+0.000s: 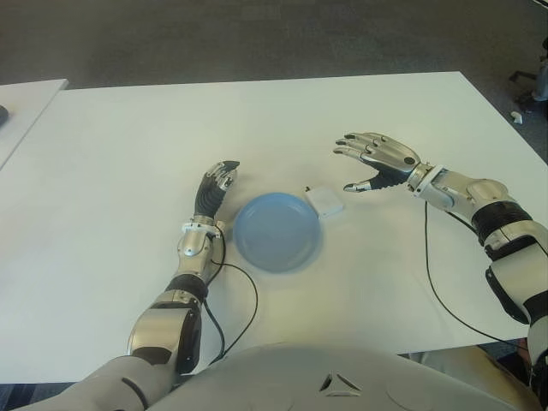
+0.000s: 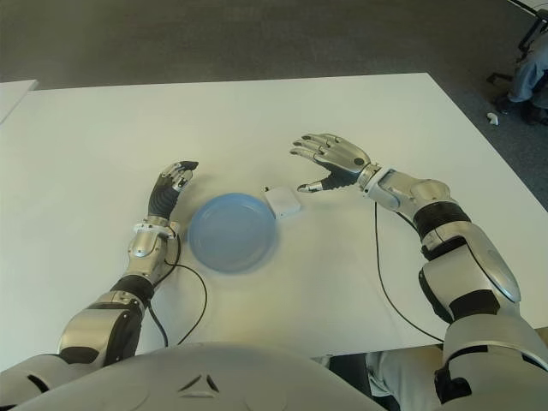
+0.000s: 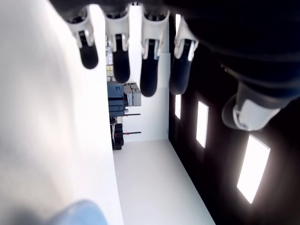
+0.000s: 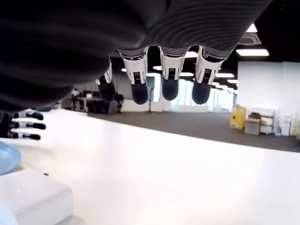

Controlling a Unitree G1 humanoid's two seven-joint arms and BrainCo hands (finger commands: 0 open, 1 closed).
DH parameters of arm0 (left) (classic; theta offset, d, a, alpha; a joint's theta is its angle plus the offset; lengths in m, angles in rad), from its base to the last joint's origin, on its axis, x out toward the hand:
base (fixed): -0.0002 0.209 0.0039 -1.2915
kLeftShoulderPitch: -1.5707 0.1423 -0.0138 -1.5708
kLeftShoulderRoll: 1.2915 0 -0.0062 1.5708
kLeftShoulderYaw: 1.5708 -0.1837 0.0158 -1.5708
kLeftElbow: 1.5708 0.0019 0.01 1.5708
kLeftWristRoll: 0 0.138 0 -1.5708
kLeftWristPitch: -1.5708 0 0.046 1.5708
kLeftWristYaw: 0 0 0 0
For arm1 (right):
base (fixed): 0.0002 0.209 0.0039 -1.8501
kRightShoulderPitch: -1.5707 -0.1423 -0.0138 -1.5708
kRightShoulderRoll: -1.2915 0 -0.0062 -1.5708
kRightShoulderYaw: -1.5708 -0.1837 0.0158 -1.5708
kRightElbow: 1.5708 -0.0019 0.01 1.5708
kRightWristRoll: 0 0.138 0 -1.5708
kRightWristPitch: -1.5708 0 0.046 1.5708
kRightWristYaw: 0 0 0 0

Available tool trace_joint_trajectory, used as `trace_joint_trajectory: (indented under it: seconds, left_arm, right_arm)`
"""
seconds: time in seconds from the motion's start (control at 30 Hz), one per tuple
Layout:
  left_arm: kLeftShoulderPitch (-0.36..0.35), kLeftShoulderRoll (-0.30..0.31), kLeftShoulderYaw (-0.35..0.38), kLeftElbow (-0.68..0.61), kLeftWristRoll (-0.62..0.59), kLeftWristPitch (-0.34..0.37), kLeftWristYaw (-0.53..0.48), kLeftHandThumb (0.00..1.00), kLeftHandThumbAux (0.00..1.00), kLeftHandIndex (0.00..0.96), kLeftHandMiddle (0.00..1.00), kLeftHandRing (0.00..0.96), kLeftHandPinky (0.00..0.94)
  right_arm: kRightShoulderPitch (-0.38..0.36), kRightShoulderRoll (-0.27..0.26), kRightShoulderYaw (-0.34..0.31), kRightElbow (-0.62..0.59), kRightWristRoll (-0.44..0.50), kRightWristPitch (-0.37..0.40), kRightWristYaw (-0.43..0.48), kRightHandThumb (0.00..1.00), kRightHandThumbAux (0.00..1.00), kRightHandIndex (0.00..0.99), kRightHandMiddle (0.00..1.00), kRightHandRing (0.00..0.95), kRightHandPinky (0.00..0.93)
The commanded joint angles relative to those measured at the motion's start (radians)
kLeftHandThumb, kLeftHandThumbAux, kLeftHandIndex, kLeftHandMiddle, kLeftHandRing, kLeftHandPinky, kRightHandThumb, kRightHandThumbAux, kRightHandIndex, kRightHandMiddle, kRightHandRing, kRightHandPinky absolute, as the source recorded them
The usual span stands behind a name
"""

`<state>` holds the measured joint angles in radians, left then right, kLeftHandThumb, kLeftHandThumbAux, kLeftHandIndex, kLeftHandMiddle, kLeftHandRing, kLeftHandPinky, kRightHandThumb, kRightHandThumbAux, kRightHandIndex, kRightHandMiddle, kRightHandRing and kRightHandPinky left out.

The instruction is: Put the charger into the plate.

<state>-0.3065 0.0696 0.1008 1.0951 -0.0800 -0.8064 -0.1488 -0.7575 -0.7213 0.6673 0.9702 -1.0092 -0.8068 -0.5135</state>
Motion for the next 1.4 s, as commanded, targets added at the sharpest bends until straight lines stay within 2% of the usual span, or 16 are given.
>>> trace_joint_trajectory:
  seconds: [0.03, 0.2, 0.57, 0.97, 1.17, 1.4]
  left_arm:
    - [0.197, -0.065, -0.021, 0.1, 0.04, 0.055, 0.039, 0.0, 0.447, 0.297, 0.262, 0.18, 0.132]
    - [0.204, -0.073, -0.02, 0.095, 0.039, 0.051, 0.049, 0.0, 0.451, 0.291, 0.254, 0.171, 0.131]
    - [0.216, -0.08, -0.018, 0.082, 0.034, 0.059, 0.058, 0.0, 0.455, 0.278, 0.247, 0.163, 0.118]
    - [0.226, -0.094, -0.016, 0.07, 0.033, 0.051, 0.073, 0.0, 0.467, 0.281, 0.25, 0.172, 0.084]
    - [0.229, -0.1, -0.02, 0.071, 0.04, 0.035, 0.094, 0.0, 0.477, 0.295, 0.263, 0.186, 0.116]
    - [0.24, -0.104, -0.025, 0.067, 0.041, 0.02, 0.093, 0.0, 0.483, 0.292, 0.277, 0.195, 0.142]
  right_arm:
    - [-0.018, 0.017, 0.043, 0.014, -0.037, -0.026, 0.031, 0.362, 0.132, 0.0, 0.0, 0.0, 0.0]
    - [-0.02, 0.045, 0.075, 0.045, -0.054, -0.01, 0.04, 0.358, 0.137, 0.0, 0.0, 0.0, 0.0]
    - [-0.034, 0.051, 0.142, 0.065, -0.116, -0.022, 0.002, 0.354, 0.133, 0.0, 0.0, 0.0, 0.0]
    - [-0.026, 0.073, 0.181, 0.061, -0.134, -0.028, -0.002, 0.395, 0.147, 0.0, 0.0, 0.0, 0.0]
    - [-0.014, 0.126, 0.218, 0.099, -0.158, 0.022, -0.002, 0.418, 0.144, 0.0, 0.0, 0.0, 0.0]
    - [-0.021, 0.143, 0.24, 0.121, -0.162, 0.044, -0.013, 0.433, 0.141, 0.0, 0.0, 0.0, 0.0]
